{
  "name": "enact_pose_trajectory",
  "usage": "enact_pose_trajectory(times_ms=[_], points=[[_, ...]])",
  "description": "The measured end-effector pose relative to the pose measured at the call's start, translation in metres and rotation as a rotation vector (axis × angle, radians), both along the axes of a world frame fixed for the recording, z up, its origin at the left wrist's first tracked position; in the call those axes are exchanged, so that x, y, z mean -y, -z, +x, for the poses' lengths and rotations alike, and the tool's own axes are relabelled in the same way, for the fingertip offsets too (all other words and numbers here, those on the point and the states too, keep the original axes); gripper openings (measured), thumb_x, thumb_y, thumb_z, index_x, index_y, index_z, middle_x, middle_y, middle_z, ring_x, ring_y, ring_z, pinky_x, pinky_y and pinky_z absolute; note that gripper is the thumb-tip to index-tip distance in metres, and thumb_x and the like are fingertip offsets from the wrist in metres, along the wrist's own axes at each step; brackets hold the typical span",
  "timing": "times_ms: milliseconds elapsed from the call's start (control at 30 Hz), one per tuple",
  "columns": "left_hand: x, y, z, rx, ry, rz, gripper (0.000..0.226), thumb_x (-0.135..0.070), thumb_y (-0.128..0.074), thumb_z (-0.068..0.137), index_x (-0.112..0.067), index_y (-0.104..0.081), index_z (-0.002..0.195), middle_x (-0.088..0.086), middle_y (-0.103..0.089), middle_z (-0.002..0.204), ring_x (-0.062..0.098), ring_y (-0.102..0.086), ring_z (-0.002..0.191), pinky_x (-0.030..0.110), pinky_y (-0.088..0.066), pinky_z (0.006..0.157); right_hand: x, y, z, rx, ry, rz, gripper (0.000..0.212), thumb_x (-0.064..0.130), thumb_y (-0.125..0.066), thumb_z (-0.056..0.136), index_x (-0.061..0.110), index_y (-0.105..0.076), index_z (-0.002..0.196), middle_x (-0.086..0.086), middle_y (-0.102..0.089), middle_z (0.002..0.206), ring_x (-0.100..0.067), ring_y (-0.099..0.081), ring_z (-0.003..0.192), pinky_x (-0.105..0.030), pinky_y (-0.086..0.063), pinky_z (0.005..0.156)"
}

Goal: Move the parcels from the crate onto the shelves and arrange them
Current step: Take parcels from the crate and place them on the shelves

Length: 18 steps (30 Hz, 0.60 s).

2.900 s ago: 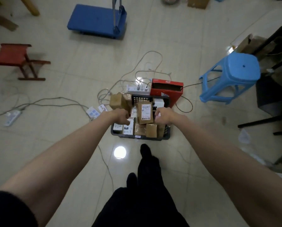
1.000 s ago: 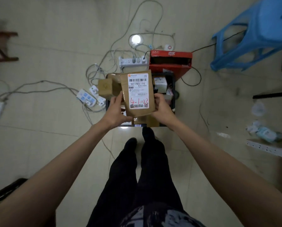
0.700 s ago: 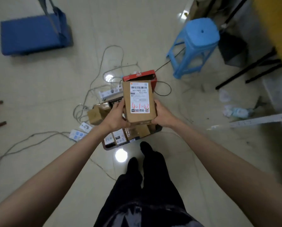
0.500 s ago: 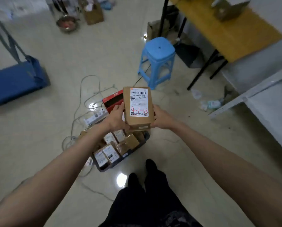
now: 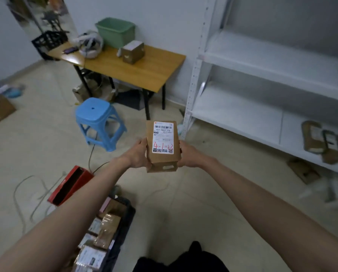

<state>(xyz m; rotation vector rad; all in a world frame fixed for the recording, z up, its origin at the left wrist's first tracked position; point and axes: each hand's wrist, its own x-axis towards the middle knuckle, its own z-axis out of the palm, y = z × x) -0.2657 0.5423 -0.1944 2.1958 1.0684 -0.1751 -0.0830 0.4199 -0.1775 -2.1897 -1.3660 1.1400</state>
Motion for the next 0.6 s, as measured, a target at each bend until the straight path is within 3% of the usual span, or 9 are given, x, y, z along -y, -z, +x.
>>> enact_pose_trajectory(times_ms=[67, 200, 233, 333, 433, 600], points=[[0.013, -0.002, 0.046, 0.003, 0.059, -0.001, 0.104, -0.016, -0.088, 0.062, -0.012, -0.028, 0.147, 0.013, -0.042, 0.133, 0.03, -0.048, 0.124, 0.032, -0.039, 0.104, 0.025, -0.003, 0.037, 0.008, 0.06, 0.001, 0.088, 0.006, -0.083, 0.072, 0.008, -0.032, 0.145, -0.009, -0.055, 0.135, -0.021, -0.056, 0.113, -0.033, -0.052, 0.087], [0.049, -0.007, 0.131, -0.009, 0.171, 0.005, 0.105, -0.021, -0.087, 0.064, -0.016, -0.025, 0.148, 0.009, -0.041, 0.137, 0.028, -0.043, 0.129, 0.033, -0.035, 0.1, 0.08, -0.01, 0.107, 0.016, 0.151, -0.003, 0.073, -0.002, -0.076, 0.077, 0.009, -0.039, 0.138, -0.006, -0.06, 0.123, -0.016, -0.055, 0.097, -0.013, -0.047, 0.059], [0.058, -0.008, 0.15, -0.014, 0.196, 0.006, 0.106, -0.021, -0.088, 0.063, -0.016, -0.025, 0.148, 0.009, -0.04, 0.138, 0.027, -0.043, 0.129, 0.034, -0.035, 0.1, 0.094, -0.013, 0.122, 0.016, 0.166, 0.002, 0.073, -0.002, -0.076, 0.078, 0.012, -0.038, 0.138, -0.004, -0.059, 0.122, -0.016, -0.055, 0.098, -0.011, -0.049, 0.06], [0.087, -0.012, 0.206, -0.012, 0.285, -0.026, 0.112, -0.026, -0.091, 0.052, -0.016, -0.029, 0.145, 0.011, -0.042, 0.135, 0.028, -0.044, 0.127, 0.038, -0.041, 0.106, 0.135, -0.015, 0.166, 0.034, 0.233, -0.011, 0.085, 0.007, -0.08, 0.074, 0.011, -0.032, 0.144, -0.009, -0.057, 0.131, -0.022, -0.057, 0.11, -0.032, -0.056, 0.083], [0.11, -0.002, 0.259, -0.002, 0.365, -0.037, 0.125, -0.044, -0.083, 0.032, -0.018, -0.033, 0.143, 0.009, -0.048, 0.133, 0.029, -0.049, 0.122, 0.043, -0.046, 0.101, 0.177, -0.019, 0.205, 0.017, 0.289, -0.01, 0.082, 0.007, -0.077, 0.08, 0.01, -0.029, 0.146, -0.01, -0.057, 0.129, -0.022, -0.057, 0.107, -0.033, -0.052, 0.083], [0.155, 0.005, 0.328, 0.006, 0.478, -0.047, 0.109, -0.024, -0.092, 0.053, -0.018, -0.033, 0.145, 0.01, -0.045, 0.134, 0.027, -0.046, 0.125, 0.036, -0.042, 0.103, 0.231, -0.014, 0.256, -0.033, 0.398, -0.009, 0.085, 0.006, -0.077, 0.082, 0.01, -0.027, 0.15, -0.012, -0.058, 0.13, -0.028, -0.06, 0.115, -0.041, -0.055, 0.09]])
